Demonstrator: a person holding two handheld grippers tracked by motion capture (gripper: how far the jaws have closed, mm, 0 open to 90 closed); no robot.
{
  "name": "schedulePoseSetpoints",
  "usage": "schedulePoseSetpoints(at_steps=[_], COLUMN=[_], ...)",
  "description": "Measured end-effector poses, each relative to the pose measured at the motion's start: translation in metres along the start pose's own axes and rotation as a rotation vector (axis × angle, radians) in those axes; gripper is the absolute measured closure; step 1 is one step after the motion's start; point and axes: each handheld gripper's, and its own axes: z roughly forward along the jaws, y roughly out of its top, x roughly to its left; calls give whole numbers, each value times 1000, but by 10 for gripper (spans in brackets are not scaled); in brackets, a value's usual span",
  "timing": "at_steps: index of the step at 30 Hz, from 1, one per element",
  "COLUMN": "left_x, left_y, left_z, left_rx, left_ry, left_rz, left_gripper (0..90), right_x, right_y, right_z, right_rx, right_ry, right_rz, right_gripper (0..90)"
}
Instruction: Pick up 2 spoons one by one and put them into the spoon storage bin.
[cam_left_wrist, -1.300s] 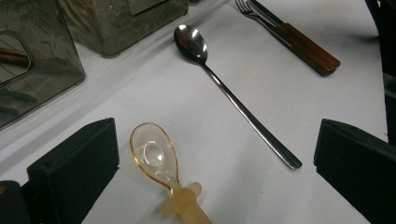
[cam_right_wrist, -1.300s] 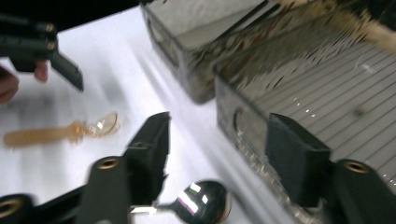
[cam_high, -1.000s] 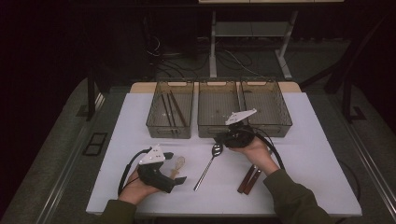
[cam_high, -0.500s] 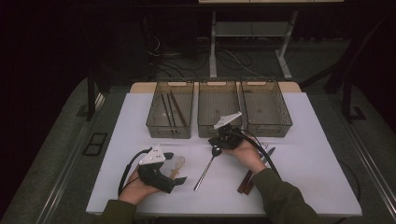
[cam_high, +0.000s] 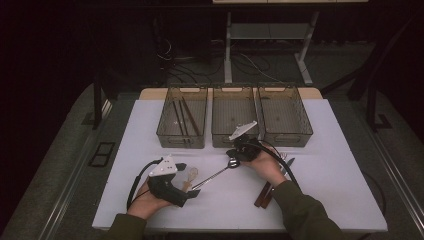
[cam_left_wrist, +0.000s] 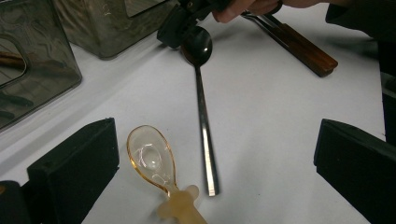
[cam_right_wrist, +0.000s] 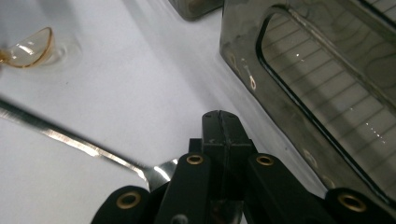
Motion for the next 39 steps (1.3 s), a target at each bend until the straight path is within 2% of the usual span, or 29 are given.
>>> schedulePoseSetpoints(at_steps=[9, 16, 21, 25, 30, 34, 37, 39], left_x=[0, 0, 0, 0, 0, 0, 0, 0], left_y=[0, 0, 0, 0, 0, 0, 1, 1], left_z=[1, 1, 1, 1, 1, 1, 2, 2], left_rx=[-1, 2, 1, 0, -1, -1, 3, 4], left_ry=[0, -1, -1, 0, -2, -1, -2, -3], left_rz=[-3, -4, -5, -4, -2, -3, 1, 2], left_gripper=[0, 0, 0, 0, 0, 0, 0, 0], right_x=[1, 2, 1, 0, -3, -3, -2, -3], right_y=[-7, -16, -22, -23, -27, -36, -44, -47], right_z=[-12, -18, -23, -30, -45, -51, -50, -48], right_rx=[26, 31, 42, 19, -33, -39, -40, -55], right_ry=[23, 51, 47, 53, 62, 83, 80, 94], right_rz=[-31, -25, -47, -23, 1, 16, 8, 21], right_gripper=[899, 899, 899, 895, 697, 561, 546, 545])
